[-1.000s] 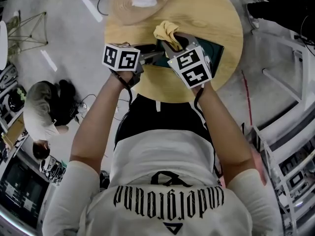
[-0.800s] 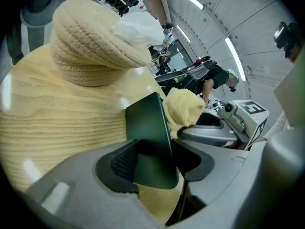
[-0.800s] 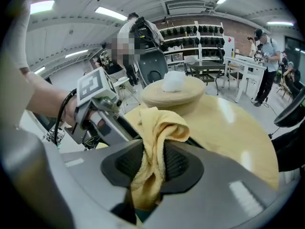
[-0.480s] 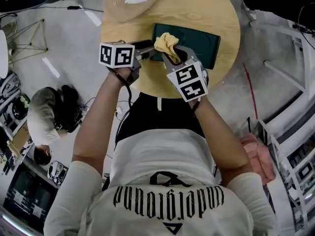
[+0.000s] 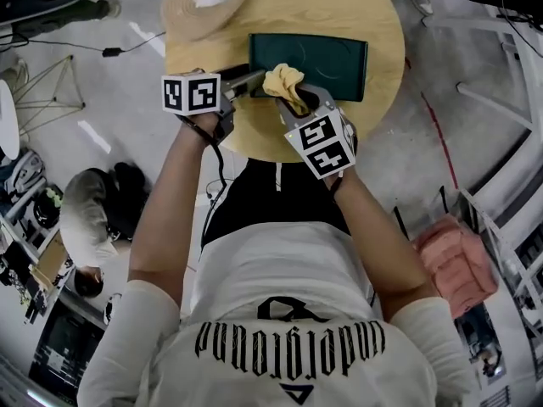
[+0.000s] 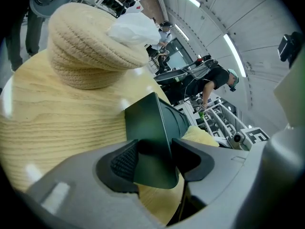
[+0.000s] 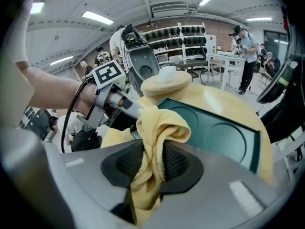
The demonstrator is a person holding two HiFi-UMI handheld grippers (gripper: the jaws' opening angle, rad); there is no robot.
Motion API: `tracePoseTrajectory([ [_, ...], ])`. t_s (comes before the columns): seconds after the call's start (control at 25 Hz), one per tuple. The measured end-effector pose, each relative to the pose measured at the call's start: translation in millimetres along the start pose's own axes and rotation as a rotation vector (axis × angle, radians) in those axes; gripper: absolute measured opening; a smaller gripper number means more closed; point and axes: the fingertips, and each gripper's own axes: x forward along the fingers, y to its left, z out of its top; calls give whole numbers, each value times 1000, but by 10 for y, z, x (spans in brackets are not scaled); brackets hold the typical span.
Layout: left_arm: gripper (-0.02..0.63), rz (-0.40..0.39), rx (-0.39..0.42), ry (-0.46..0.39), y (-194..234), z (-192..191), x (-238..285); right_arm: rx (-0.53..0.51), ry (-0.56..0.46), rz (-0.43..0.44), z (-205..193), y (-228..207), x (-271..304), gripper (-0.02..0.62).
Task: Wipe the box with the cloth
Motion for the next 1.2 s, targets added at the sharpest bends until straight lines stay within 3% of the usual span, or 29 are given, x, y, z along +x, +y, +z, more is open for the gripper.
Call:
tracePoseTrajectory([
  [0.28,236,0,4,8,-21,2,16,85,27,-159,-473,-730,-543,109],
  [0.48,236,3,10,19,-34,-5,10,104,51,-217,-543,-1045,-742,109],
  [0.68,236,6,20,42,-34,-35,29,66,67,-231,-434,-1294,-703,110],
  [0.92,236,7,12,34,-46,0,36,-17,65,-233,-29,-1587,-497,110],
  [1.2,236,14,-3,17,-6,15,-4,-105,38,-138,424,-1104,-51,110],
])
